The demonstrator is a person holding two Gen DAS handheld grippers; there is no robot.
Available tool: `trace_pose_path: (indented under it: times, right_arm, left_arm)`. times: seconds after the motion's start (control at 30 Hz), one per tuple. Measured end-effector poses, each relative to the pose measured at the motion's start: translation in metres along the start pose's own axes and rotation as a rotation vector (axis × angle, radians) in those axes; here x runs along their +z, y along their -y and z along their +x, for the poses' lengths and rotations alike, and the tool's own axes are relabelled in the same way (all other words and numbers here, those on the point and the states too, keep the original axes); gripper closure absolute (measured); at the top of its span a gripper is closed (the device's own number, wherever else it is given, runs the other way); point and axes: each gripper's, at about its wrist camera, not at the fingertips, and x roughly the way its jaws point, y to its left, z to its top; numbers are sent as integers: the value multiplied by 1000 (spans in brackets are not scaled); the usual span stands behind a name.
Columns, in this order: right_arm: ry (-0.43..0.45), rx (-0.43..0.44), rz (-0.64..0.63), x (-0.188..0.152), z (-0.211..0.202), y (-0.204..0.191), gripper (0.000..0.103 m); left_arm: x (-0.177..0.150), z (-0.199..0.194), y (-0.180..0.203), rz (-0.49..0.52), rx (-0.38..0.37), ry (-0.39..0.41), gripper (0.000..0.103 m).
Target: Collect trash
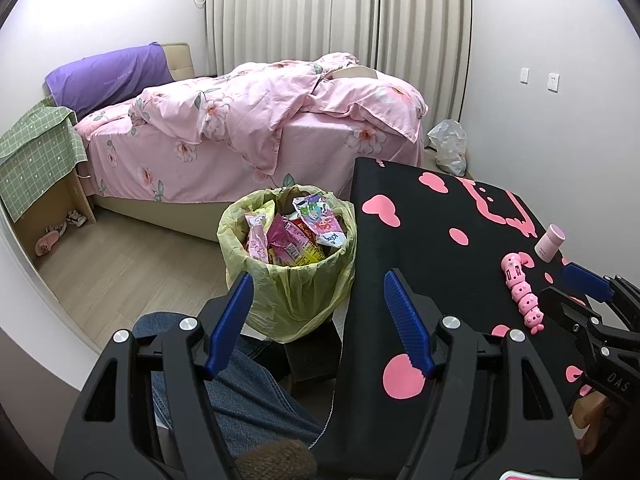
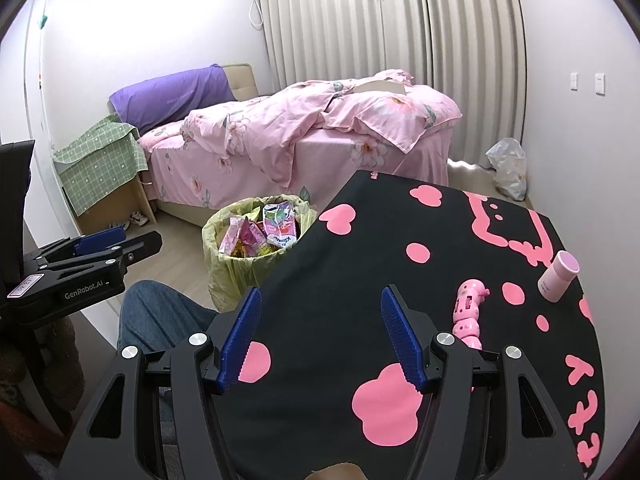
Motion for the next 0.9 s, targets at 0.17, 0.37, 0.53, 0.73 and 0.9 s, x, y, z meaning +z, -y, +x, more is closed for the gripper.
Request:
trace_pose_path:
  times: [0.17, 0.37, 0.53, 0.73, 0.9]
  right_arm:
    - [-2, 0, -1, 0, 0, -1, 44]
    - [-2, 0, 1, 0, 0, 0, 44]
    - [-2, 0, 2, 0, -1, 0, 44]
    - [-1, -1, 2, 0, -1, 0, 44]
    - [-4, -1, 3, 0, -1, 0, 44]
  left_arm:
    - [0, 0, 1, -3, 0, 0, 39]
    - [-1, 0, 0, -3, -1, 1, 39]
    - [-1, -1, 0, -3, -1, 1, 39]
    - [-1, -2, 0, -4, -2, 3, 39]
    - [0, -2, 1, -8, 2, 5, 39]
